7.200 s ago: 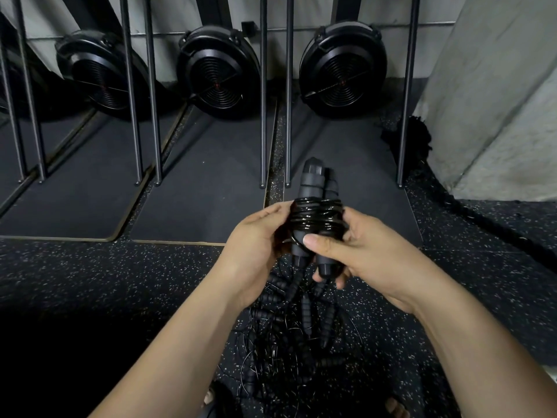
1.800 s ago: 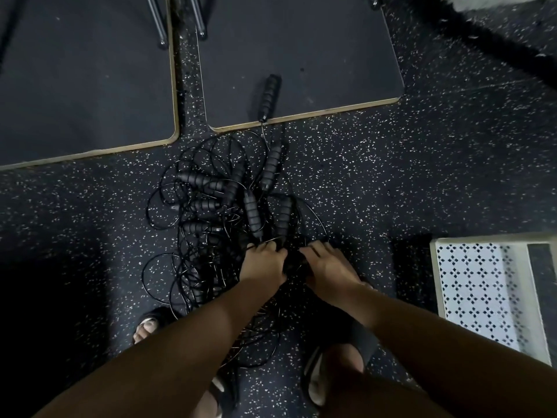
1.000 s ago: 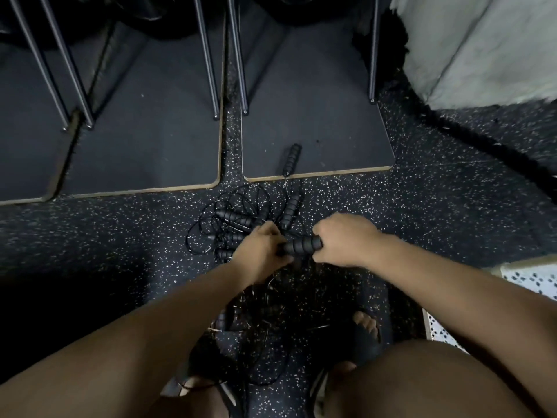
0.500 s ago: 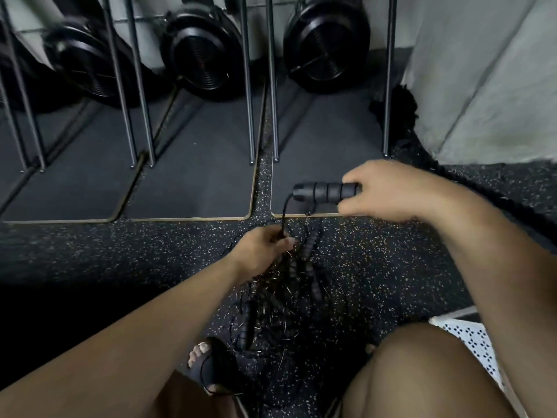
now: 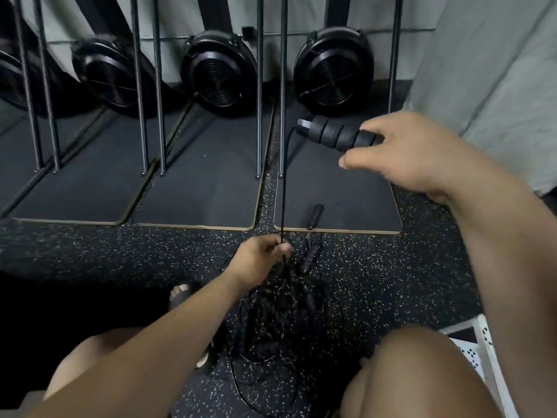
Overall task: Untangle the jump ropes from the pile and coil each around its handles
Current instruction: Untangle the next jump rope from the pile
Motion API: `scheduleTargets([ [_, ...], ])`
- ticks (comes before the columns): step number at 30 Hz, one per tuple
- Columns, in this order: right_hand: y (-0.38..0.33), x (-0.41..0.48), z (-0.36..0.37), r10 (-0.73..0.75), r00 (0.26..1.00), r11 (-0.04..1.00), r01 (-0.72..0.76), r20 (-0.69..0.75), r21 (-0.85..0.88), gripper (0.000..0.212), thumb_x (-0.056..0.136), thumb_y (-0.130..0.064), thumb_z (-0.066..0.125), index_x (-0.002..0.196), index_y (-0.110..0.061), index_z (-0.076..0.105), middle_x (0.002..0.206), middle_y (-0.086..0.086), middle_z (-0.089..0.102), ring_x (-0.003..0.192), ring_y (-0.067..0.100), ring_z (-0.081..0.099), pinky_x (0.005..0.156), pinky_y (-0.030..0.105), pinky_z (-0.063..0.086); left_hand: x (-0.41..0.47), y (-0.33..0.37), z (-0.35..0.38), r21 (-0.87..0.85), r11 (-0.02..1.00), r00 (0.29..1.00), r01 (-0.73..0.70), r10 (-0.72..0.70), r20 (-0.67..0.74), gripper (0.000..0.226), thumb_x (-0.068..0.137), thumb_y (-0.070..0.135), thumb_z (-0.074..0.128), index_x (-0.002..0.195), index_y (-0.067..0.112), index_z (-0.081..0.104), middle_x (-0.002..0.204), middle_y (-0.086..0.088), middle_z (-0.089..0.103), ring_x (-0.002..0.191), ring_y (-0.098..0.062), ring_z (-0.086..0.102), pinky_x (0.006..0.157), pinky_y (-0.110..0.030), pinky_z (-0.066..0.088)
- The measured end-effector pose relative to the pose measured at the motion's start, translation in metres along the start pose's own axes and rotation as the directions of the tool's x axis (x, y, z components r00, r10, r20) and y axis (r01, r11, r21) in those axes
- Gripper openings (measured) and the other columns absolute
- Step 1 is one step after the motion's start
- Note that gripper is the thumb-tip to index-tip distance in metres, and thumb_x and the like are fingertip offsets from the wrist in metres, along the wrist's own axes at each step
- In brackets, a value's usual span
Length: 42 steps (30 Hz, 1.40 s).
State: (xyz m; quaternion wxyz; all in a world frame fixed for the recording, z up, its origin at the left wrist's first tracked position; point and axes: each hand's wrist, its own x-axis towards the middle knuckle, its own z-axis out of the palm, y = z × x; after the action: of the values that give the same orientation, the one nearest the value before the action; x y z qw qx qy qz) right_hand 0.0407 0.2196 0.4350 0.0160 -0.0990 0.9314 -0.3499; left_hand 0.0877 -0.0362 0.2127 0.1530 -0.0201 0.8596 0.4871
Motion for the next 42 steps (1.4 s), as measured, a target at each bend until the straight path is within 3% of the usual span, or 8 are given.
scheduleTargets([
  [3, -0.004, 0.003, 0.021, 0.065, 0.997, 0.981, -0.056, -0.043, 0.184, 0.047, 0.081, -0.044, 0.082, 0.079, -0.006, 0.054, 0.062, -0.002, 0.047, 0.060, 0.020, 0.043, 0.060, 0.037, 0.033, 0.007, 0.004, -0.017, 0.021, 0.999, 0.996, -0.040, 0.042, -0.083, 0.026, 0.106, 0.045, 0.062, 0.089, 0.030, 0.076, 0.090, 0.002, 0.080, 0.081, -0.026, 0.078, 0.072, -0.055, 0.065],
  [5, -0.011, 0.005, 0.037, 0.097, 0.995, 0.944, -0.083, -0.031, 0.319, 0.036, 0.086, -0.044, 0.080, 0.080, -0.015, 0.060, 0.065, -0.002, 0.057, 0.061, 0.017, 0.052, 0.061, 0.038, 0.042, 0.010, 0.015, -0.030, 0.054, 0.994, 0.983, -0.099, 0.106, -0.151, 0.027, 0.105, 0.044, 0.064, 0.086, 0.028, 0.076, 0.084, 0.002, 0.078, 0.074, -0.023, 0.076, 0.063, -0.046, 0.063],
  [11, -0.030, 0.001, 0.105, 0.190, 0.981, 0.895, -0.188, 0.035, 0.404, 0.012, 0.093, -0.025, 0.071, 0.103, -0.021, 0.075, 0.093, -0.001, 0.081, 0.089, 0.017, 0.077, 0.083, 0.041, 0.062, 0.011, 0.054, -0.061, -0.106, 0.966, 0.945, -0.235, 0.201, -0.256, 0.023, 0.106, 0.028, 0.066, 0.091, 0.014, 0.075, 0.082, 0.001, 0.080, 0.076, -0.018, 0.077, 0.077, -0.034, 0.062],
  [15, -0.021, 0.002, 0.140, 0.245, 0.966, 0.811, -0.253, 0.086, 0.528, 0.015, 0.090, -0.009, 0.074, 0.102, -0.018, 0.076, 0.088, 0.001, 0.080, 0.080, 0.012, 0.073, 0.075, 0.032, 0.061, 0.005, 0.079, -0.077, -0.133, 0.946, 0.919, -0.295, 0.243, -0.310, 0.022, 0.105, 0.025, 0.067, 0.090, 0.012, 0.076, 0.073, 0.006, 0.076, 0.052, 0.000, 0.060, 0.055, -0.019, 0.044],
  [24, 0.014, 0.003, 0.169, 0.201, 0.950, 0.636, -0.311, 0.237, 0.706, 0.021, 0.096, -0.002, 0.075, 0.117, -0.003, 0.071, 0.105, 0.012, 0.082, 0.095, 0.028, 0.081, 0.080, 0.036, 0.061, 0.014, 0.101, -0.079, -0.323, 0.861, 0.895, -0.393, 0.277, -0.350, 0.015, 0.104, 0.024, 0.068, 0.103, 0.015, 0.081, 0.090, -0.007, 0.078, 0.072, -0.013, 0.070, 0.062, -0.024, 0.049],
  [32, 0.003, 0.022, 0.152, 0.189, 0.982, 0.709, -0.135, -0.001, 0.692, 0.010, 0.096, -0.003, 0.075, 0.104, -0.003, 0.070, 0.086, 0.014, 0.080, 0.075, 0.028, 0.078, 0.070, 0.038, 0.062, 0.020, 0.079, -0.064, -0.473, 0.822, 0.926, -0.317, 0.159, -0.343, 0.007, 0.106, 0.018, 0.064, 0.107, 0.020, 0.070, 0.095, 0.005, 0.073, 0.088, -0.010, 0.069, 0.083, -0.033, 0.055],
  [36, -0.005, 0.027, 0.131, 0.152, 0.986, 0.696, -0.056, -0.071, 0.716, 0.007, 0.096, -0.003, 0.075, 0.101, -0.003, 0.070, 0.085, 0.013, 0.081, 0.073, 0.025, 0.076, 0.066, 0.036, 0.059, 0.014, 0.068, -0.051, -0.229, 0.912, 0.937, -0.340, 0.307, -0.170, 0.018, 0.096, 0.016, 0.066, 0.111, 0.026, 0.068, 0.108, 0.005, 0.076, 0.105, -0.021, 0.072, 0.101, -0.046, 0.056],
  [42, -0.015, 0.026, 0.108, 0.212, 0.969, 0.573, -0.020, -0.125, 0.819, 0.003, 0.099, -0.001, 0.069, 0.098, -0.004, 0.070, 0.088, 0.017, 0.080, 0.071, 0.023, 0.074, 0.061, 0.028, 0.057, 0.022, 0.048, -0.046, 0.200, 0.906, 0.915, -0.372, 0.394, -0.081, 0.013, 0.094, 0.035, 0.081, 0.105, 0.031, 0.077, 0.100, 0.016, 0.076, 0.095, -0.003, 0.071, 0.089, -0.034, 0.057],
])
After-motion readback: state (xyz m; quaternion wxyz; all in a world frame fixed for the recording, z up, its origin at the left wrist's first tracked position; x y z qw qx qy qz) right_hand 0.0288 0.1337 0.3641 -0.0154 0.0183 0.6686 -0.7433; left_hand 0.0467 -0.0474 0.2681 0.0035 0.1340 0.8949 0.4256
